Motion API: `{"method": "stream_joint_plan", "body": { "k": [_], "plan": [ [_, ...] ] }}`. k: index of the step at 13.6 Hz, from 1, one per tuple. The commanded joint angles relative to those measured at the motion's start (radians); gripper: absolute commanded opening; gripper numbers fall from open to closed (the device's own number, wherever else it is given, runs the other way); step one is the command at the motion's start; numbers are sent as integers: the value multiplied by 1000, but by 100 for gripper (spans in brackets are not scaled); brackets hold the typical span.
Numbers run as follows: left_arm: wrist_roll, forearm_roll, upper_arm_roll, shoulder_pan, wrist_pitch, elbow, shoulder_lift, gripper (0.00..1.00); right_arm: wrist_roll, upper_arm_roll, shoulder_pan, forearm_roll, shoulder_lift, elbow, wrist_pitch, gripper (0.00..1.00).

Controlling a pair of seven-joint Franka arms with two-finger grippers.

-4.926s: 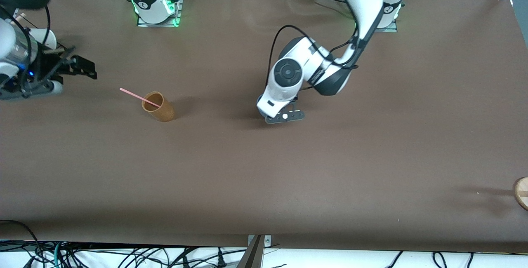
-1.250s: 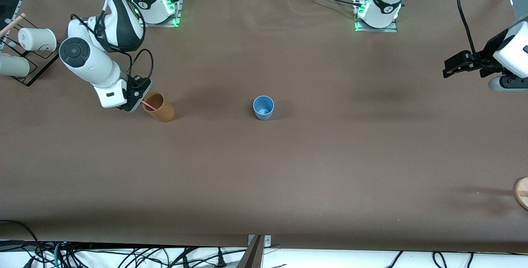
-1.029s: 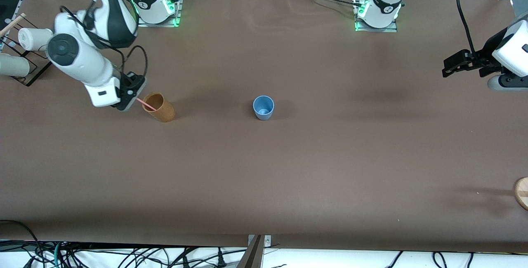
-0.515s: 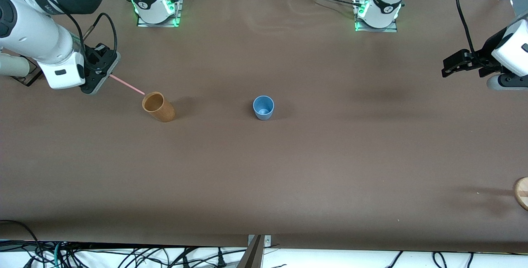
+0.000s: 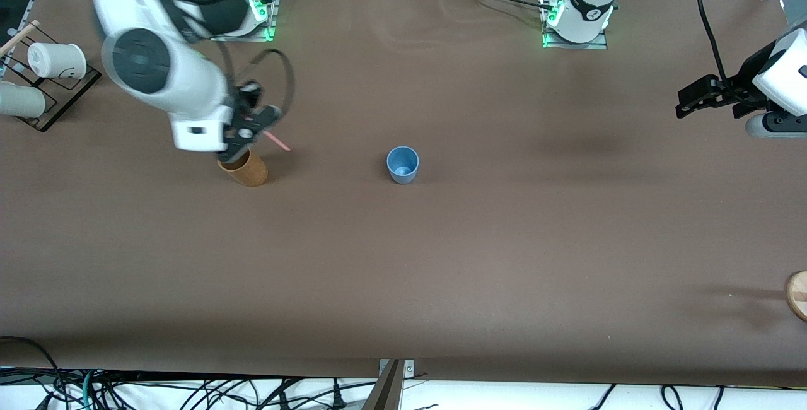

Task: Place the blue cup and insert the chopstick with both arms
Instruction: 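Move the chopstick over the blue cup with the right gripper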

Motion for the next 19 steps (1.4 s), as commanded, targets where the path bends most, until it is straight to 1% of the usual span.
{"method": "stream_joint_plan", "body": {
  "k": [1,2,4,6,9,11,13,15,19],
  "plan": [
    [15,-18,4,1,2,3,-2,100,223,-9,112,21,148,194,-30,0],
    [15,-17,4,-3,2,5,-2,100,306,-9,149,30,194,254,-31,0],
    [15,-18,4,-3,2,5,-2,100,462,-9,204,82,269,343,-16,0],
    [15,-18,4,-1,2,5,-2,100,583,-9,252,119,308,373,47,0],
    [15,-18,4,-3,2,5,-2,100,700,-9,301,125,346,376,147,0],
    [15,-17,4,-3,2,5,-2,100,748,-9,329,124,374,374,184,0],
    [15,-15,4,-1,2,5,-2,100,783,-9,339,117,384,362,191,0],
    [15,-15,4,-1,2,5,-2,100,793,-9,344,117,381,316,191,0],
    [15,-15,4,-1,2,5,-2,100,794,-9,341,116,378,304,191,0]
  ]
}}
